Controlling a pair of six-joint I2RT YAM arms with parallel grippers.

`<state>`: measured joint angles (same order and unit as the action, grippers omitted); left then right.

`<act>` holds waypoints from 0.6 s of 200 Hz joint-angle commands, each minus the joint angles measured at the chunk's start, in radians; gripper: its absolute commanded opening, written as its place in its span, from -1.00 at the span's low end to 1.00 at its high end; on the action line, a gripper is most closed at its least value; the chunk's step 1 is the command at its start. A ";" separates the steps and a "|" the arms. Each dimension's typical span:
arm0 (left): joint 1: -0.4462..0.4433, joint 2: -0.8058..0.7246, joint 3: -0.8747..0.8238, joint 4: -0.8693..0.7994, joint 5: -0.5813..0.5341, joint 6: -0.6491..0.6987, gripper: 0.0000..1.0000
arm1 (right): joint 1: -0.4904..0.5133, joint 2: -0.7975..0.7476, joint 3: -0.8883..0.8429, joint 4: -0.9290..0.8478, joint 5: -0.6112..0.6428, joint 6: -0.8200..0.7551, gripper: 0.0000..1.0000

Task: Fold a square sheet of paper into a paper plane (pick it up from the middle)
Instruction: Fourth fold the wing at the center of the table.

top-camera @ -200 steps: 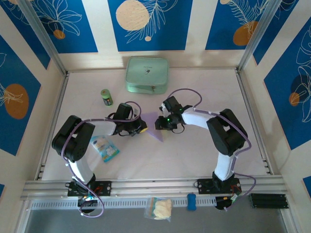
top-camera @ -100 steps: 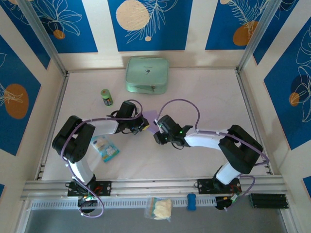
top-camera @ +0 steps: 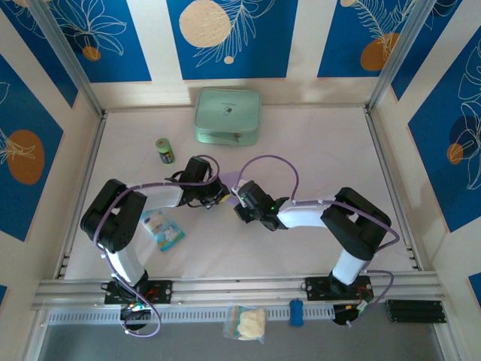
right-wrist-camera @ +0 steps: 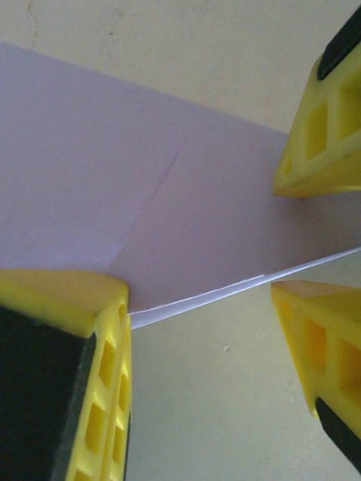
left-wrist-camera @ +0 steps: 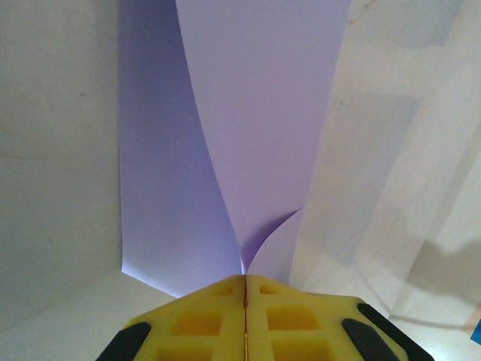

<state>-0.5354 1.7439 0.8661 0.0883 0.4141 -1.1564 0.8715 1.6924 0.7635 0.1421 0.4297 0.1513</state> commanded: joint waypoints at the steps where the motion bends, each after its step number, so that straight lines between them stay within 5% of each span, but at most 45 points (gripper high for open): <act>1: -0.008 -0.031 0.025 -0.019 -0.003 -0.020 -0.82 | 0.007 0.017 0.004 0.046 0.028 -0.032 -0.34; 120: -0.006 -0.040 0.030 -0.052 -0.020 -0.011 -0.65 | 0.002 0.018 -0.025 0.064 0.032 -0.047 -0.63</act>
<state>-0.5354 1.7420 0.8764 0.0776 0.4133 -1.1725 0.8715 1.7058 0.7540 0.1768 0.4583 0.1070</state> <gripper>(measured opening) 0.144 0.203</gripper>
